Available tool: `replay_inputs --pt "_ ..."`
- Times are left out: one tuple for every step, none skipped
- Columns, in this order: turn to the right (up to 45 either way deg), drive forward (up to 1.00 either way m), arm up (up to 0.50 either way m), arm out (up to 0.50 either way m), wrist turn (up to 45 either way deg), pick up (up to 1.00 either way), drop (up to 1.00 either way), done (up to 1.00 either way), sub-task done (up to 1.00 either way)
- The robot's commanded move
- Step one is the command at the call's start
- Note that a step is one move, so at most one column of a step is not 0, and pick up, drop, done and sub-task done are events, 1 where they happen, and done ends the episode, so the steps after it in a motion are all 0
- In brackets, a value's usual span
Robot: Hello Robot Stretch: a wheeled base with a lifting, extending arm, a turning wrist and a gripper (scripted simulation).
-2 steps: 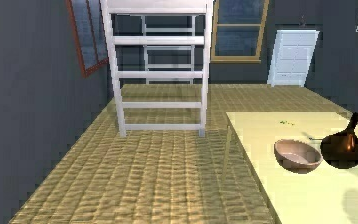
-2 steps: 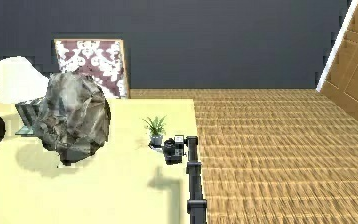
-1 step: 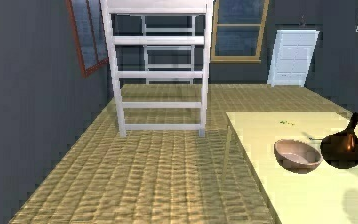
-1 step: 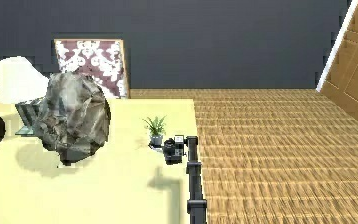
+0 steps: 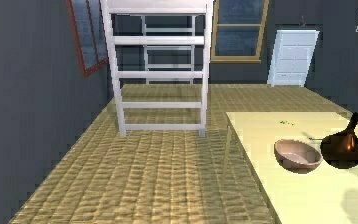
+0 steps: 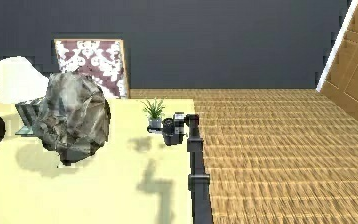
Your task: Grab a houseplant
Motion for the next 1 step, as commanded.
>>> replay_inputs --pt "0.0 0.0 0.0 0.0 0.0 0.0 0.0 1.0 0.0"
